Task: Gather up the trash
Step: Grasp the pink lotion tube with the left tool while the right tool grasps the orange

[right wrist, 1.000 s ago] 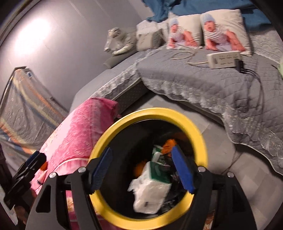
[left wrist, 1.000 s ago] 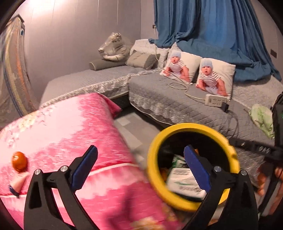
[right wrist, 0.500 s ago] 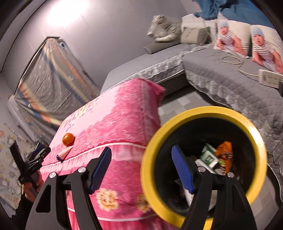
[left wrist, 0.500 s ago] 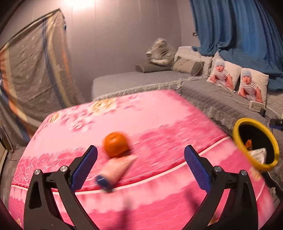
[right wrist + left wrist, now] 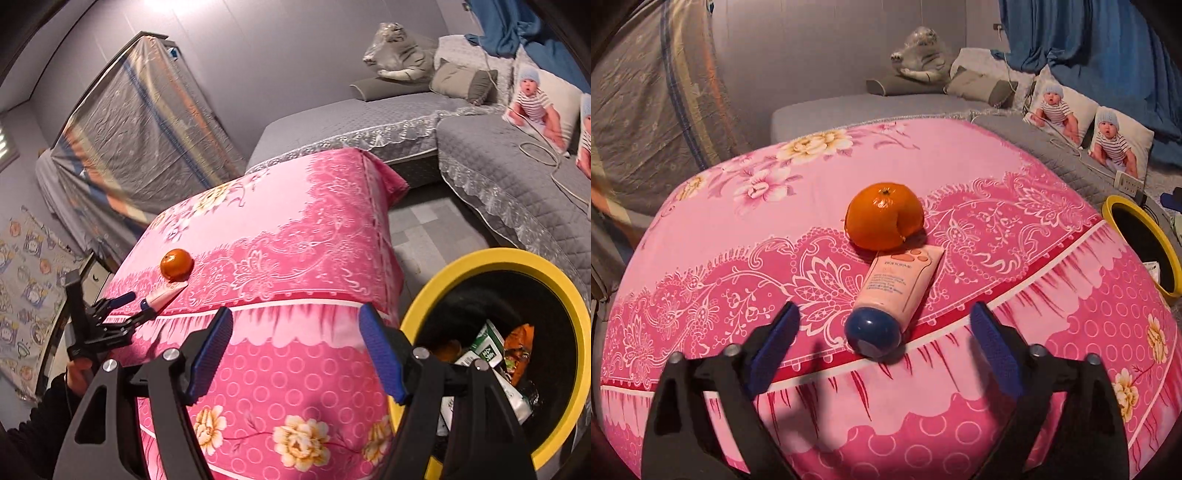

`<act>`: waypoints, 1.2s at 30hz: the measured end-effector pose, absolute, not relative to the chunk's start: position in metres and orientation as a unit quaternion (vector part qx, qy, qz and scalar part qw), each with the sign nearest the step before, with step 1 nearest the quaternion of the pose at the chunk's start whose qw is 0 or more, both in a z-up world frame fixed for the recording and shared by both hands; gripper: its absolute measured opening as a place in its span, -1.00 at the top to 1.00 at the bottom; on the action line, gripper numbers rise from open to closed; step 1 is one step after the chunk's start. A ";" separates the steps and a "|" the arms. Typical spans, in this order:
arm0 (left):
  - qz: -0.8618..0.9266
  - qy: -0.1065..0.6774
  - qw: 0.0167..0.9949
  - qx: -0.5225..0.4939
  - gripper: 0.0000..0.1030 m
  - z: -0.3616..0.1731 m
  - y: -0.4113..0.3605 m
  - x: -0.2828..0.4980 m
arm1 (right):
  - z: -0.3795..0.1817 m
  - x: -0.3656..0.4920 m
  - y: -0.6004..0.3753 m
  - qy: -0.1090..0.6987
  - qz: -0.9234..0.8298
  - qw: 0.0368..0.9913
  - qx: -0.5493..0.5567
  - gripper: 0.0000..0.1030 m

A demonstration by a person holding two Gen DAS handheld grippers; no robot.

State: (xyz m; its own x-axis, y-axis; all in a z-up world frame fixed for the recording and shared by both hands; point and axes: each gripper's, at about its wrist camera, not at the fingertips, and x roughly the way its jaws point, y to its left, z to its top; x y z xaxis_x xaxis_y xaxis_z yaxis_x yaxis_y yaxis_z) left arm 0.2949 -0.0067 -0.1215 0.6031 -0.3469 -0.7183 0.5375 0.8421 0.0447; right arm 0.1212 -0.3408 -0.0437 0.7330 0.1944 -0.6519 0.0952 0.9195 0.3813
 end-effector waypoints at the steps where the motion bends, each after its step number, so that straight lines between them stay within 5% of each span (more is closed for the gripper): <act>1: -0.250 0.377 0.883 0.126 -0.51 -0.124 -0.006 0.299 | -0.043 0.122 -0.339 0.364 0.029 0.910 0.196 -0.31; 4: -0.250 0.385 0.880 0.122 -0.40 -0.127 -0.006 0.304 | -0.042 0.121 -0.338 0.363 0.029 0.911 0.193 -0.31; 8: -0.253 0.395 0.872 0.140 0.12 -0.132 -0.014 0.307 | -0.041 0.120 -0.336 0.365 0.029 0.911 0.190 -0.31; 15: -0.246 0.387 0.879 0.132 0.34 -0.125 -0.010 0.301 | -0.022 0.131 -0.314 0.366 0.072 0.913 0.167 -0.31; 24: -0.249 0.352 0.896 0.103 0.34 -0.087 0.022 0.259 | 0.003 0.222 -0.214 0.381 0.170 0.908 0.040 -0.31; 36: -0.221 0.326 0.919 0.021 0.34 -0.072 0.095 0.192 | -0.068 0.324 -0.084 0.426 0.201 0.875 -0.112 -0.31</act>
State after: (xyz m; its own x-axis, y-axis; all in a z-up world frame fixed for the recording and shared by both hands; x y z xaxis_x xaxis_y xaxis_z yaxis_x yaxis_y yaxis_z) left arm 0.1917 0.0948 -0.0721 0.6902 -0.3922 -0.6081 0.4202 0.9014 -0.1045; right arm 0.3239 -0.0836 -0.0683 0.5569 0.2566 -0.7900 -0.4475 0.8939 -0.0251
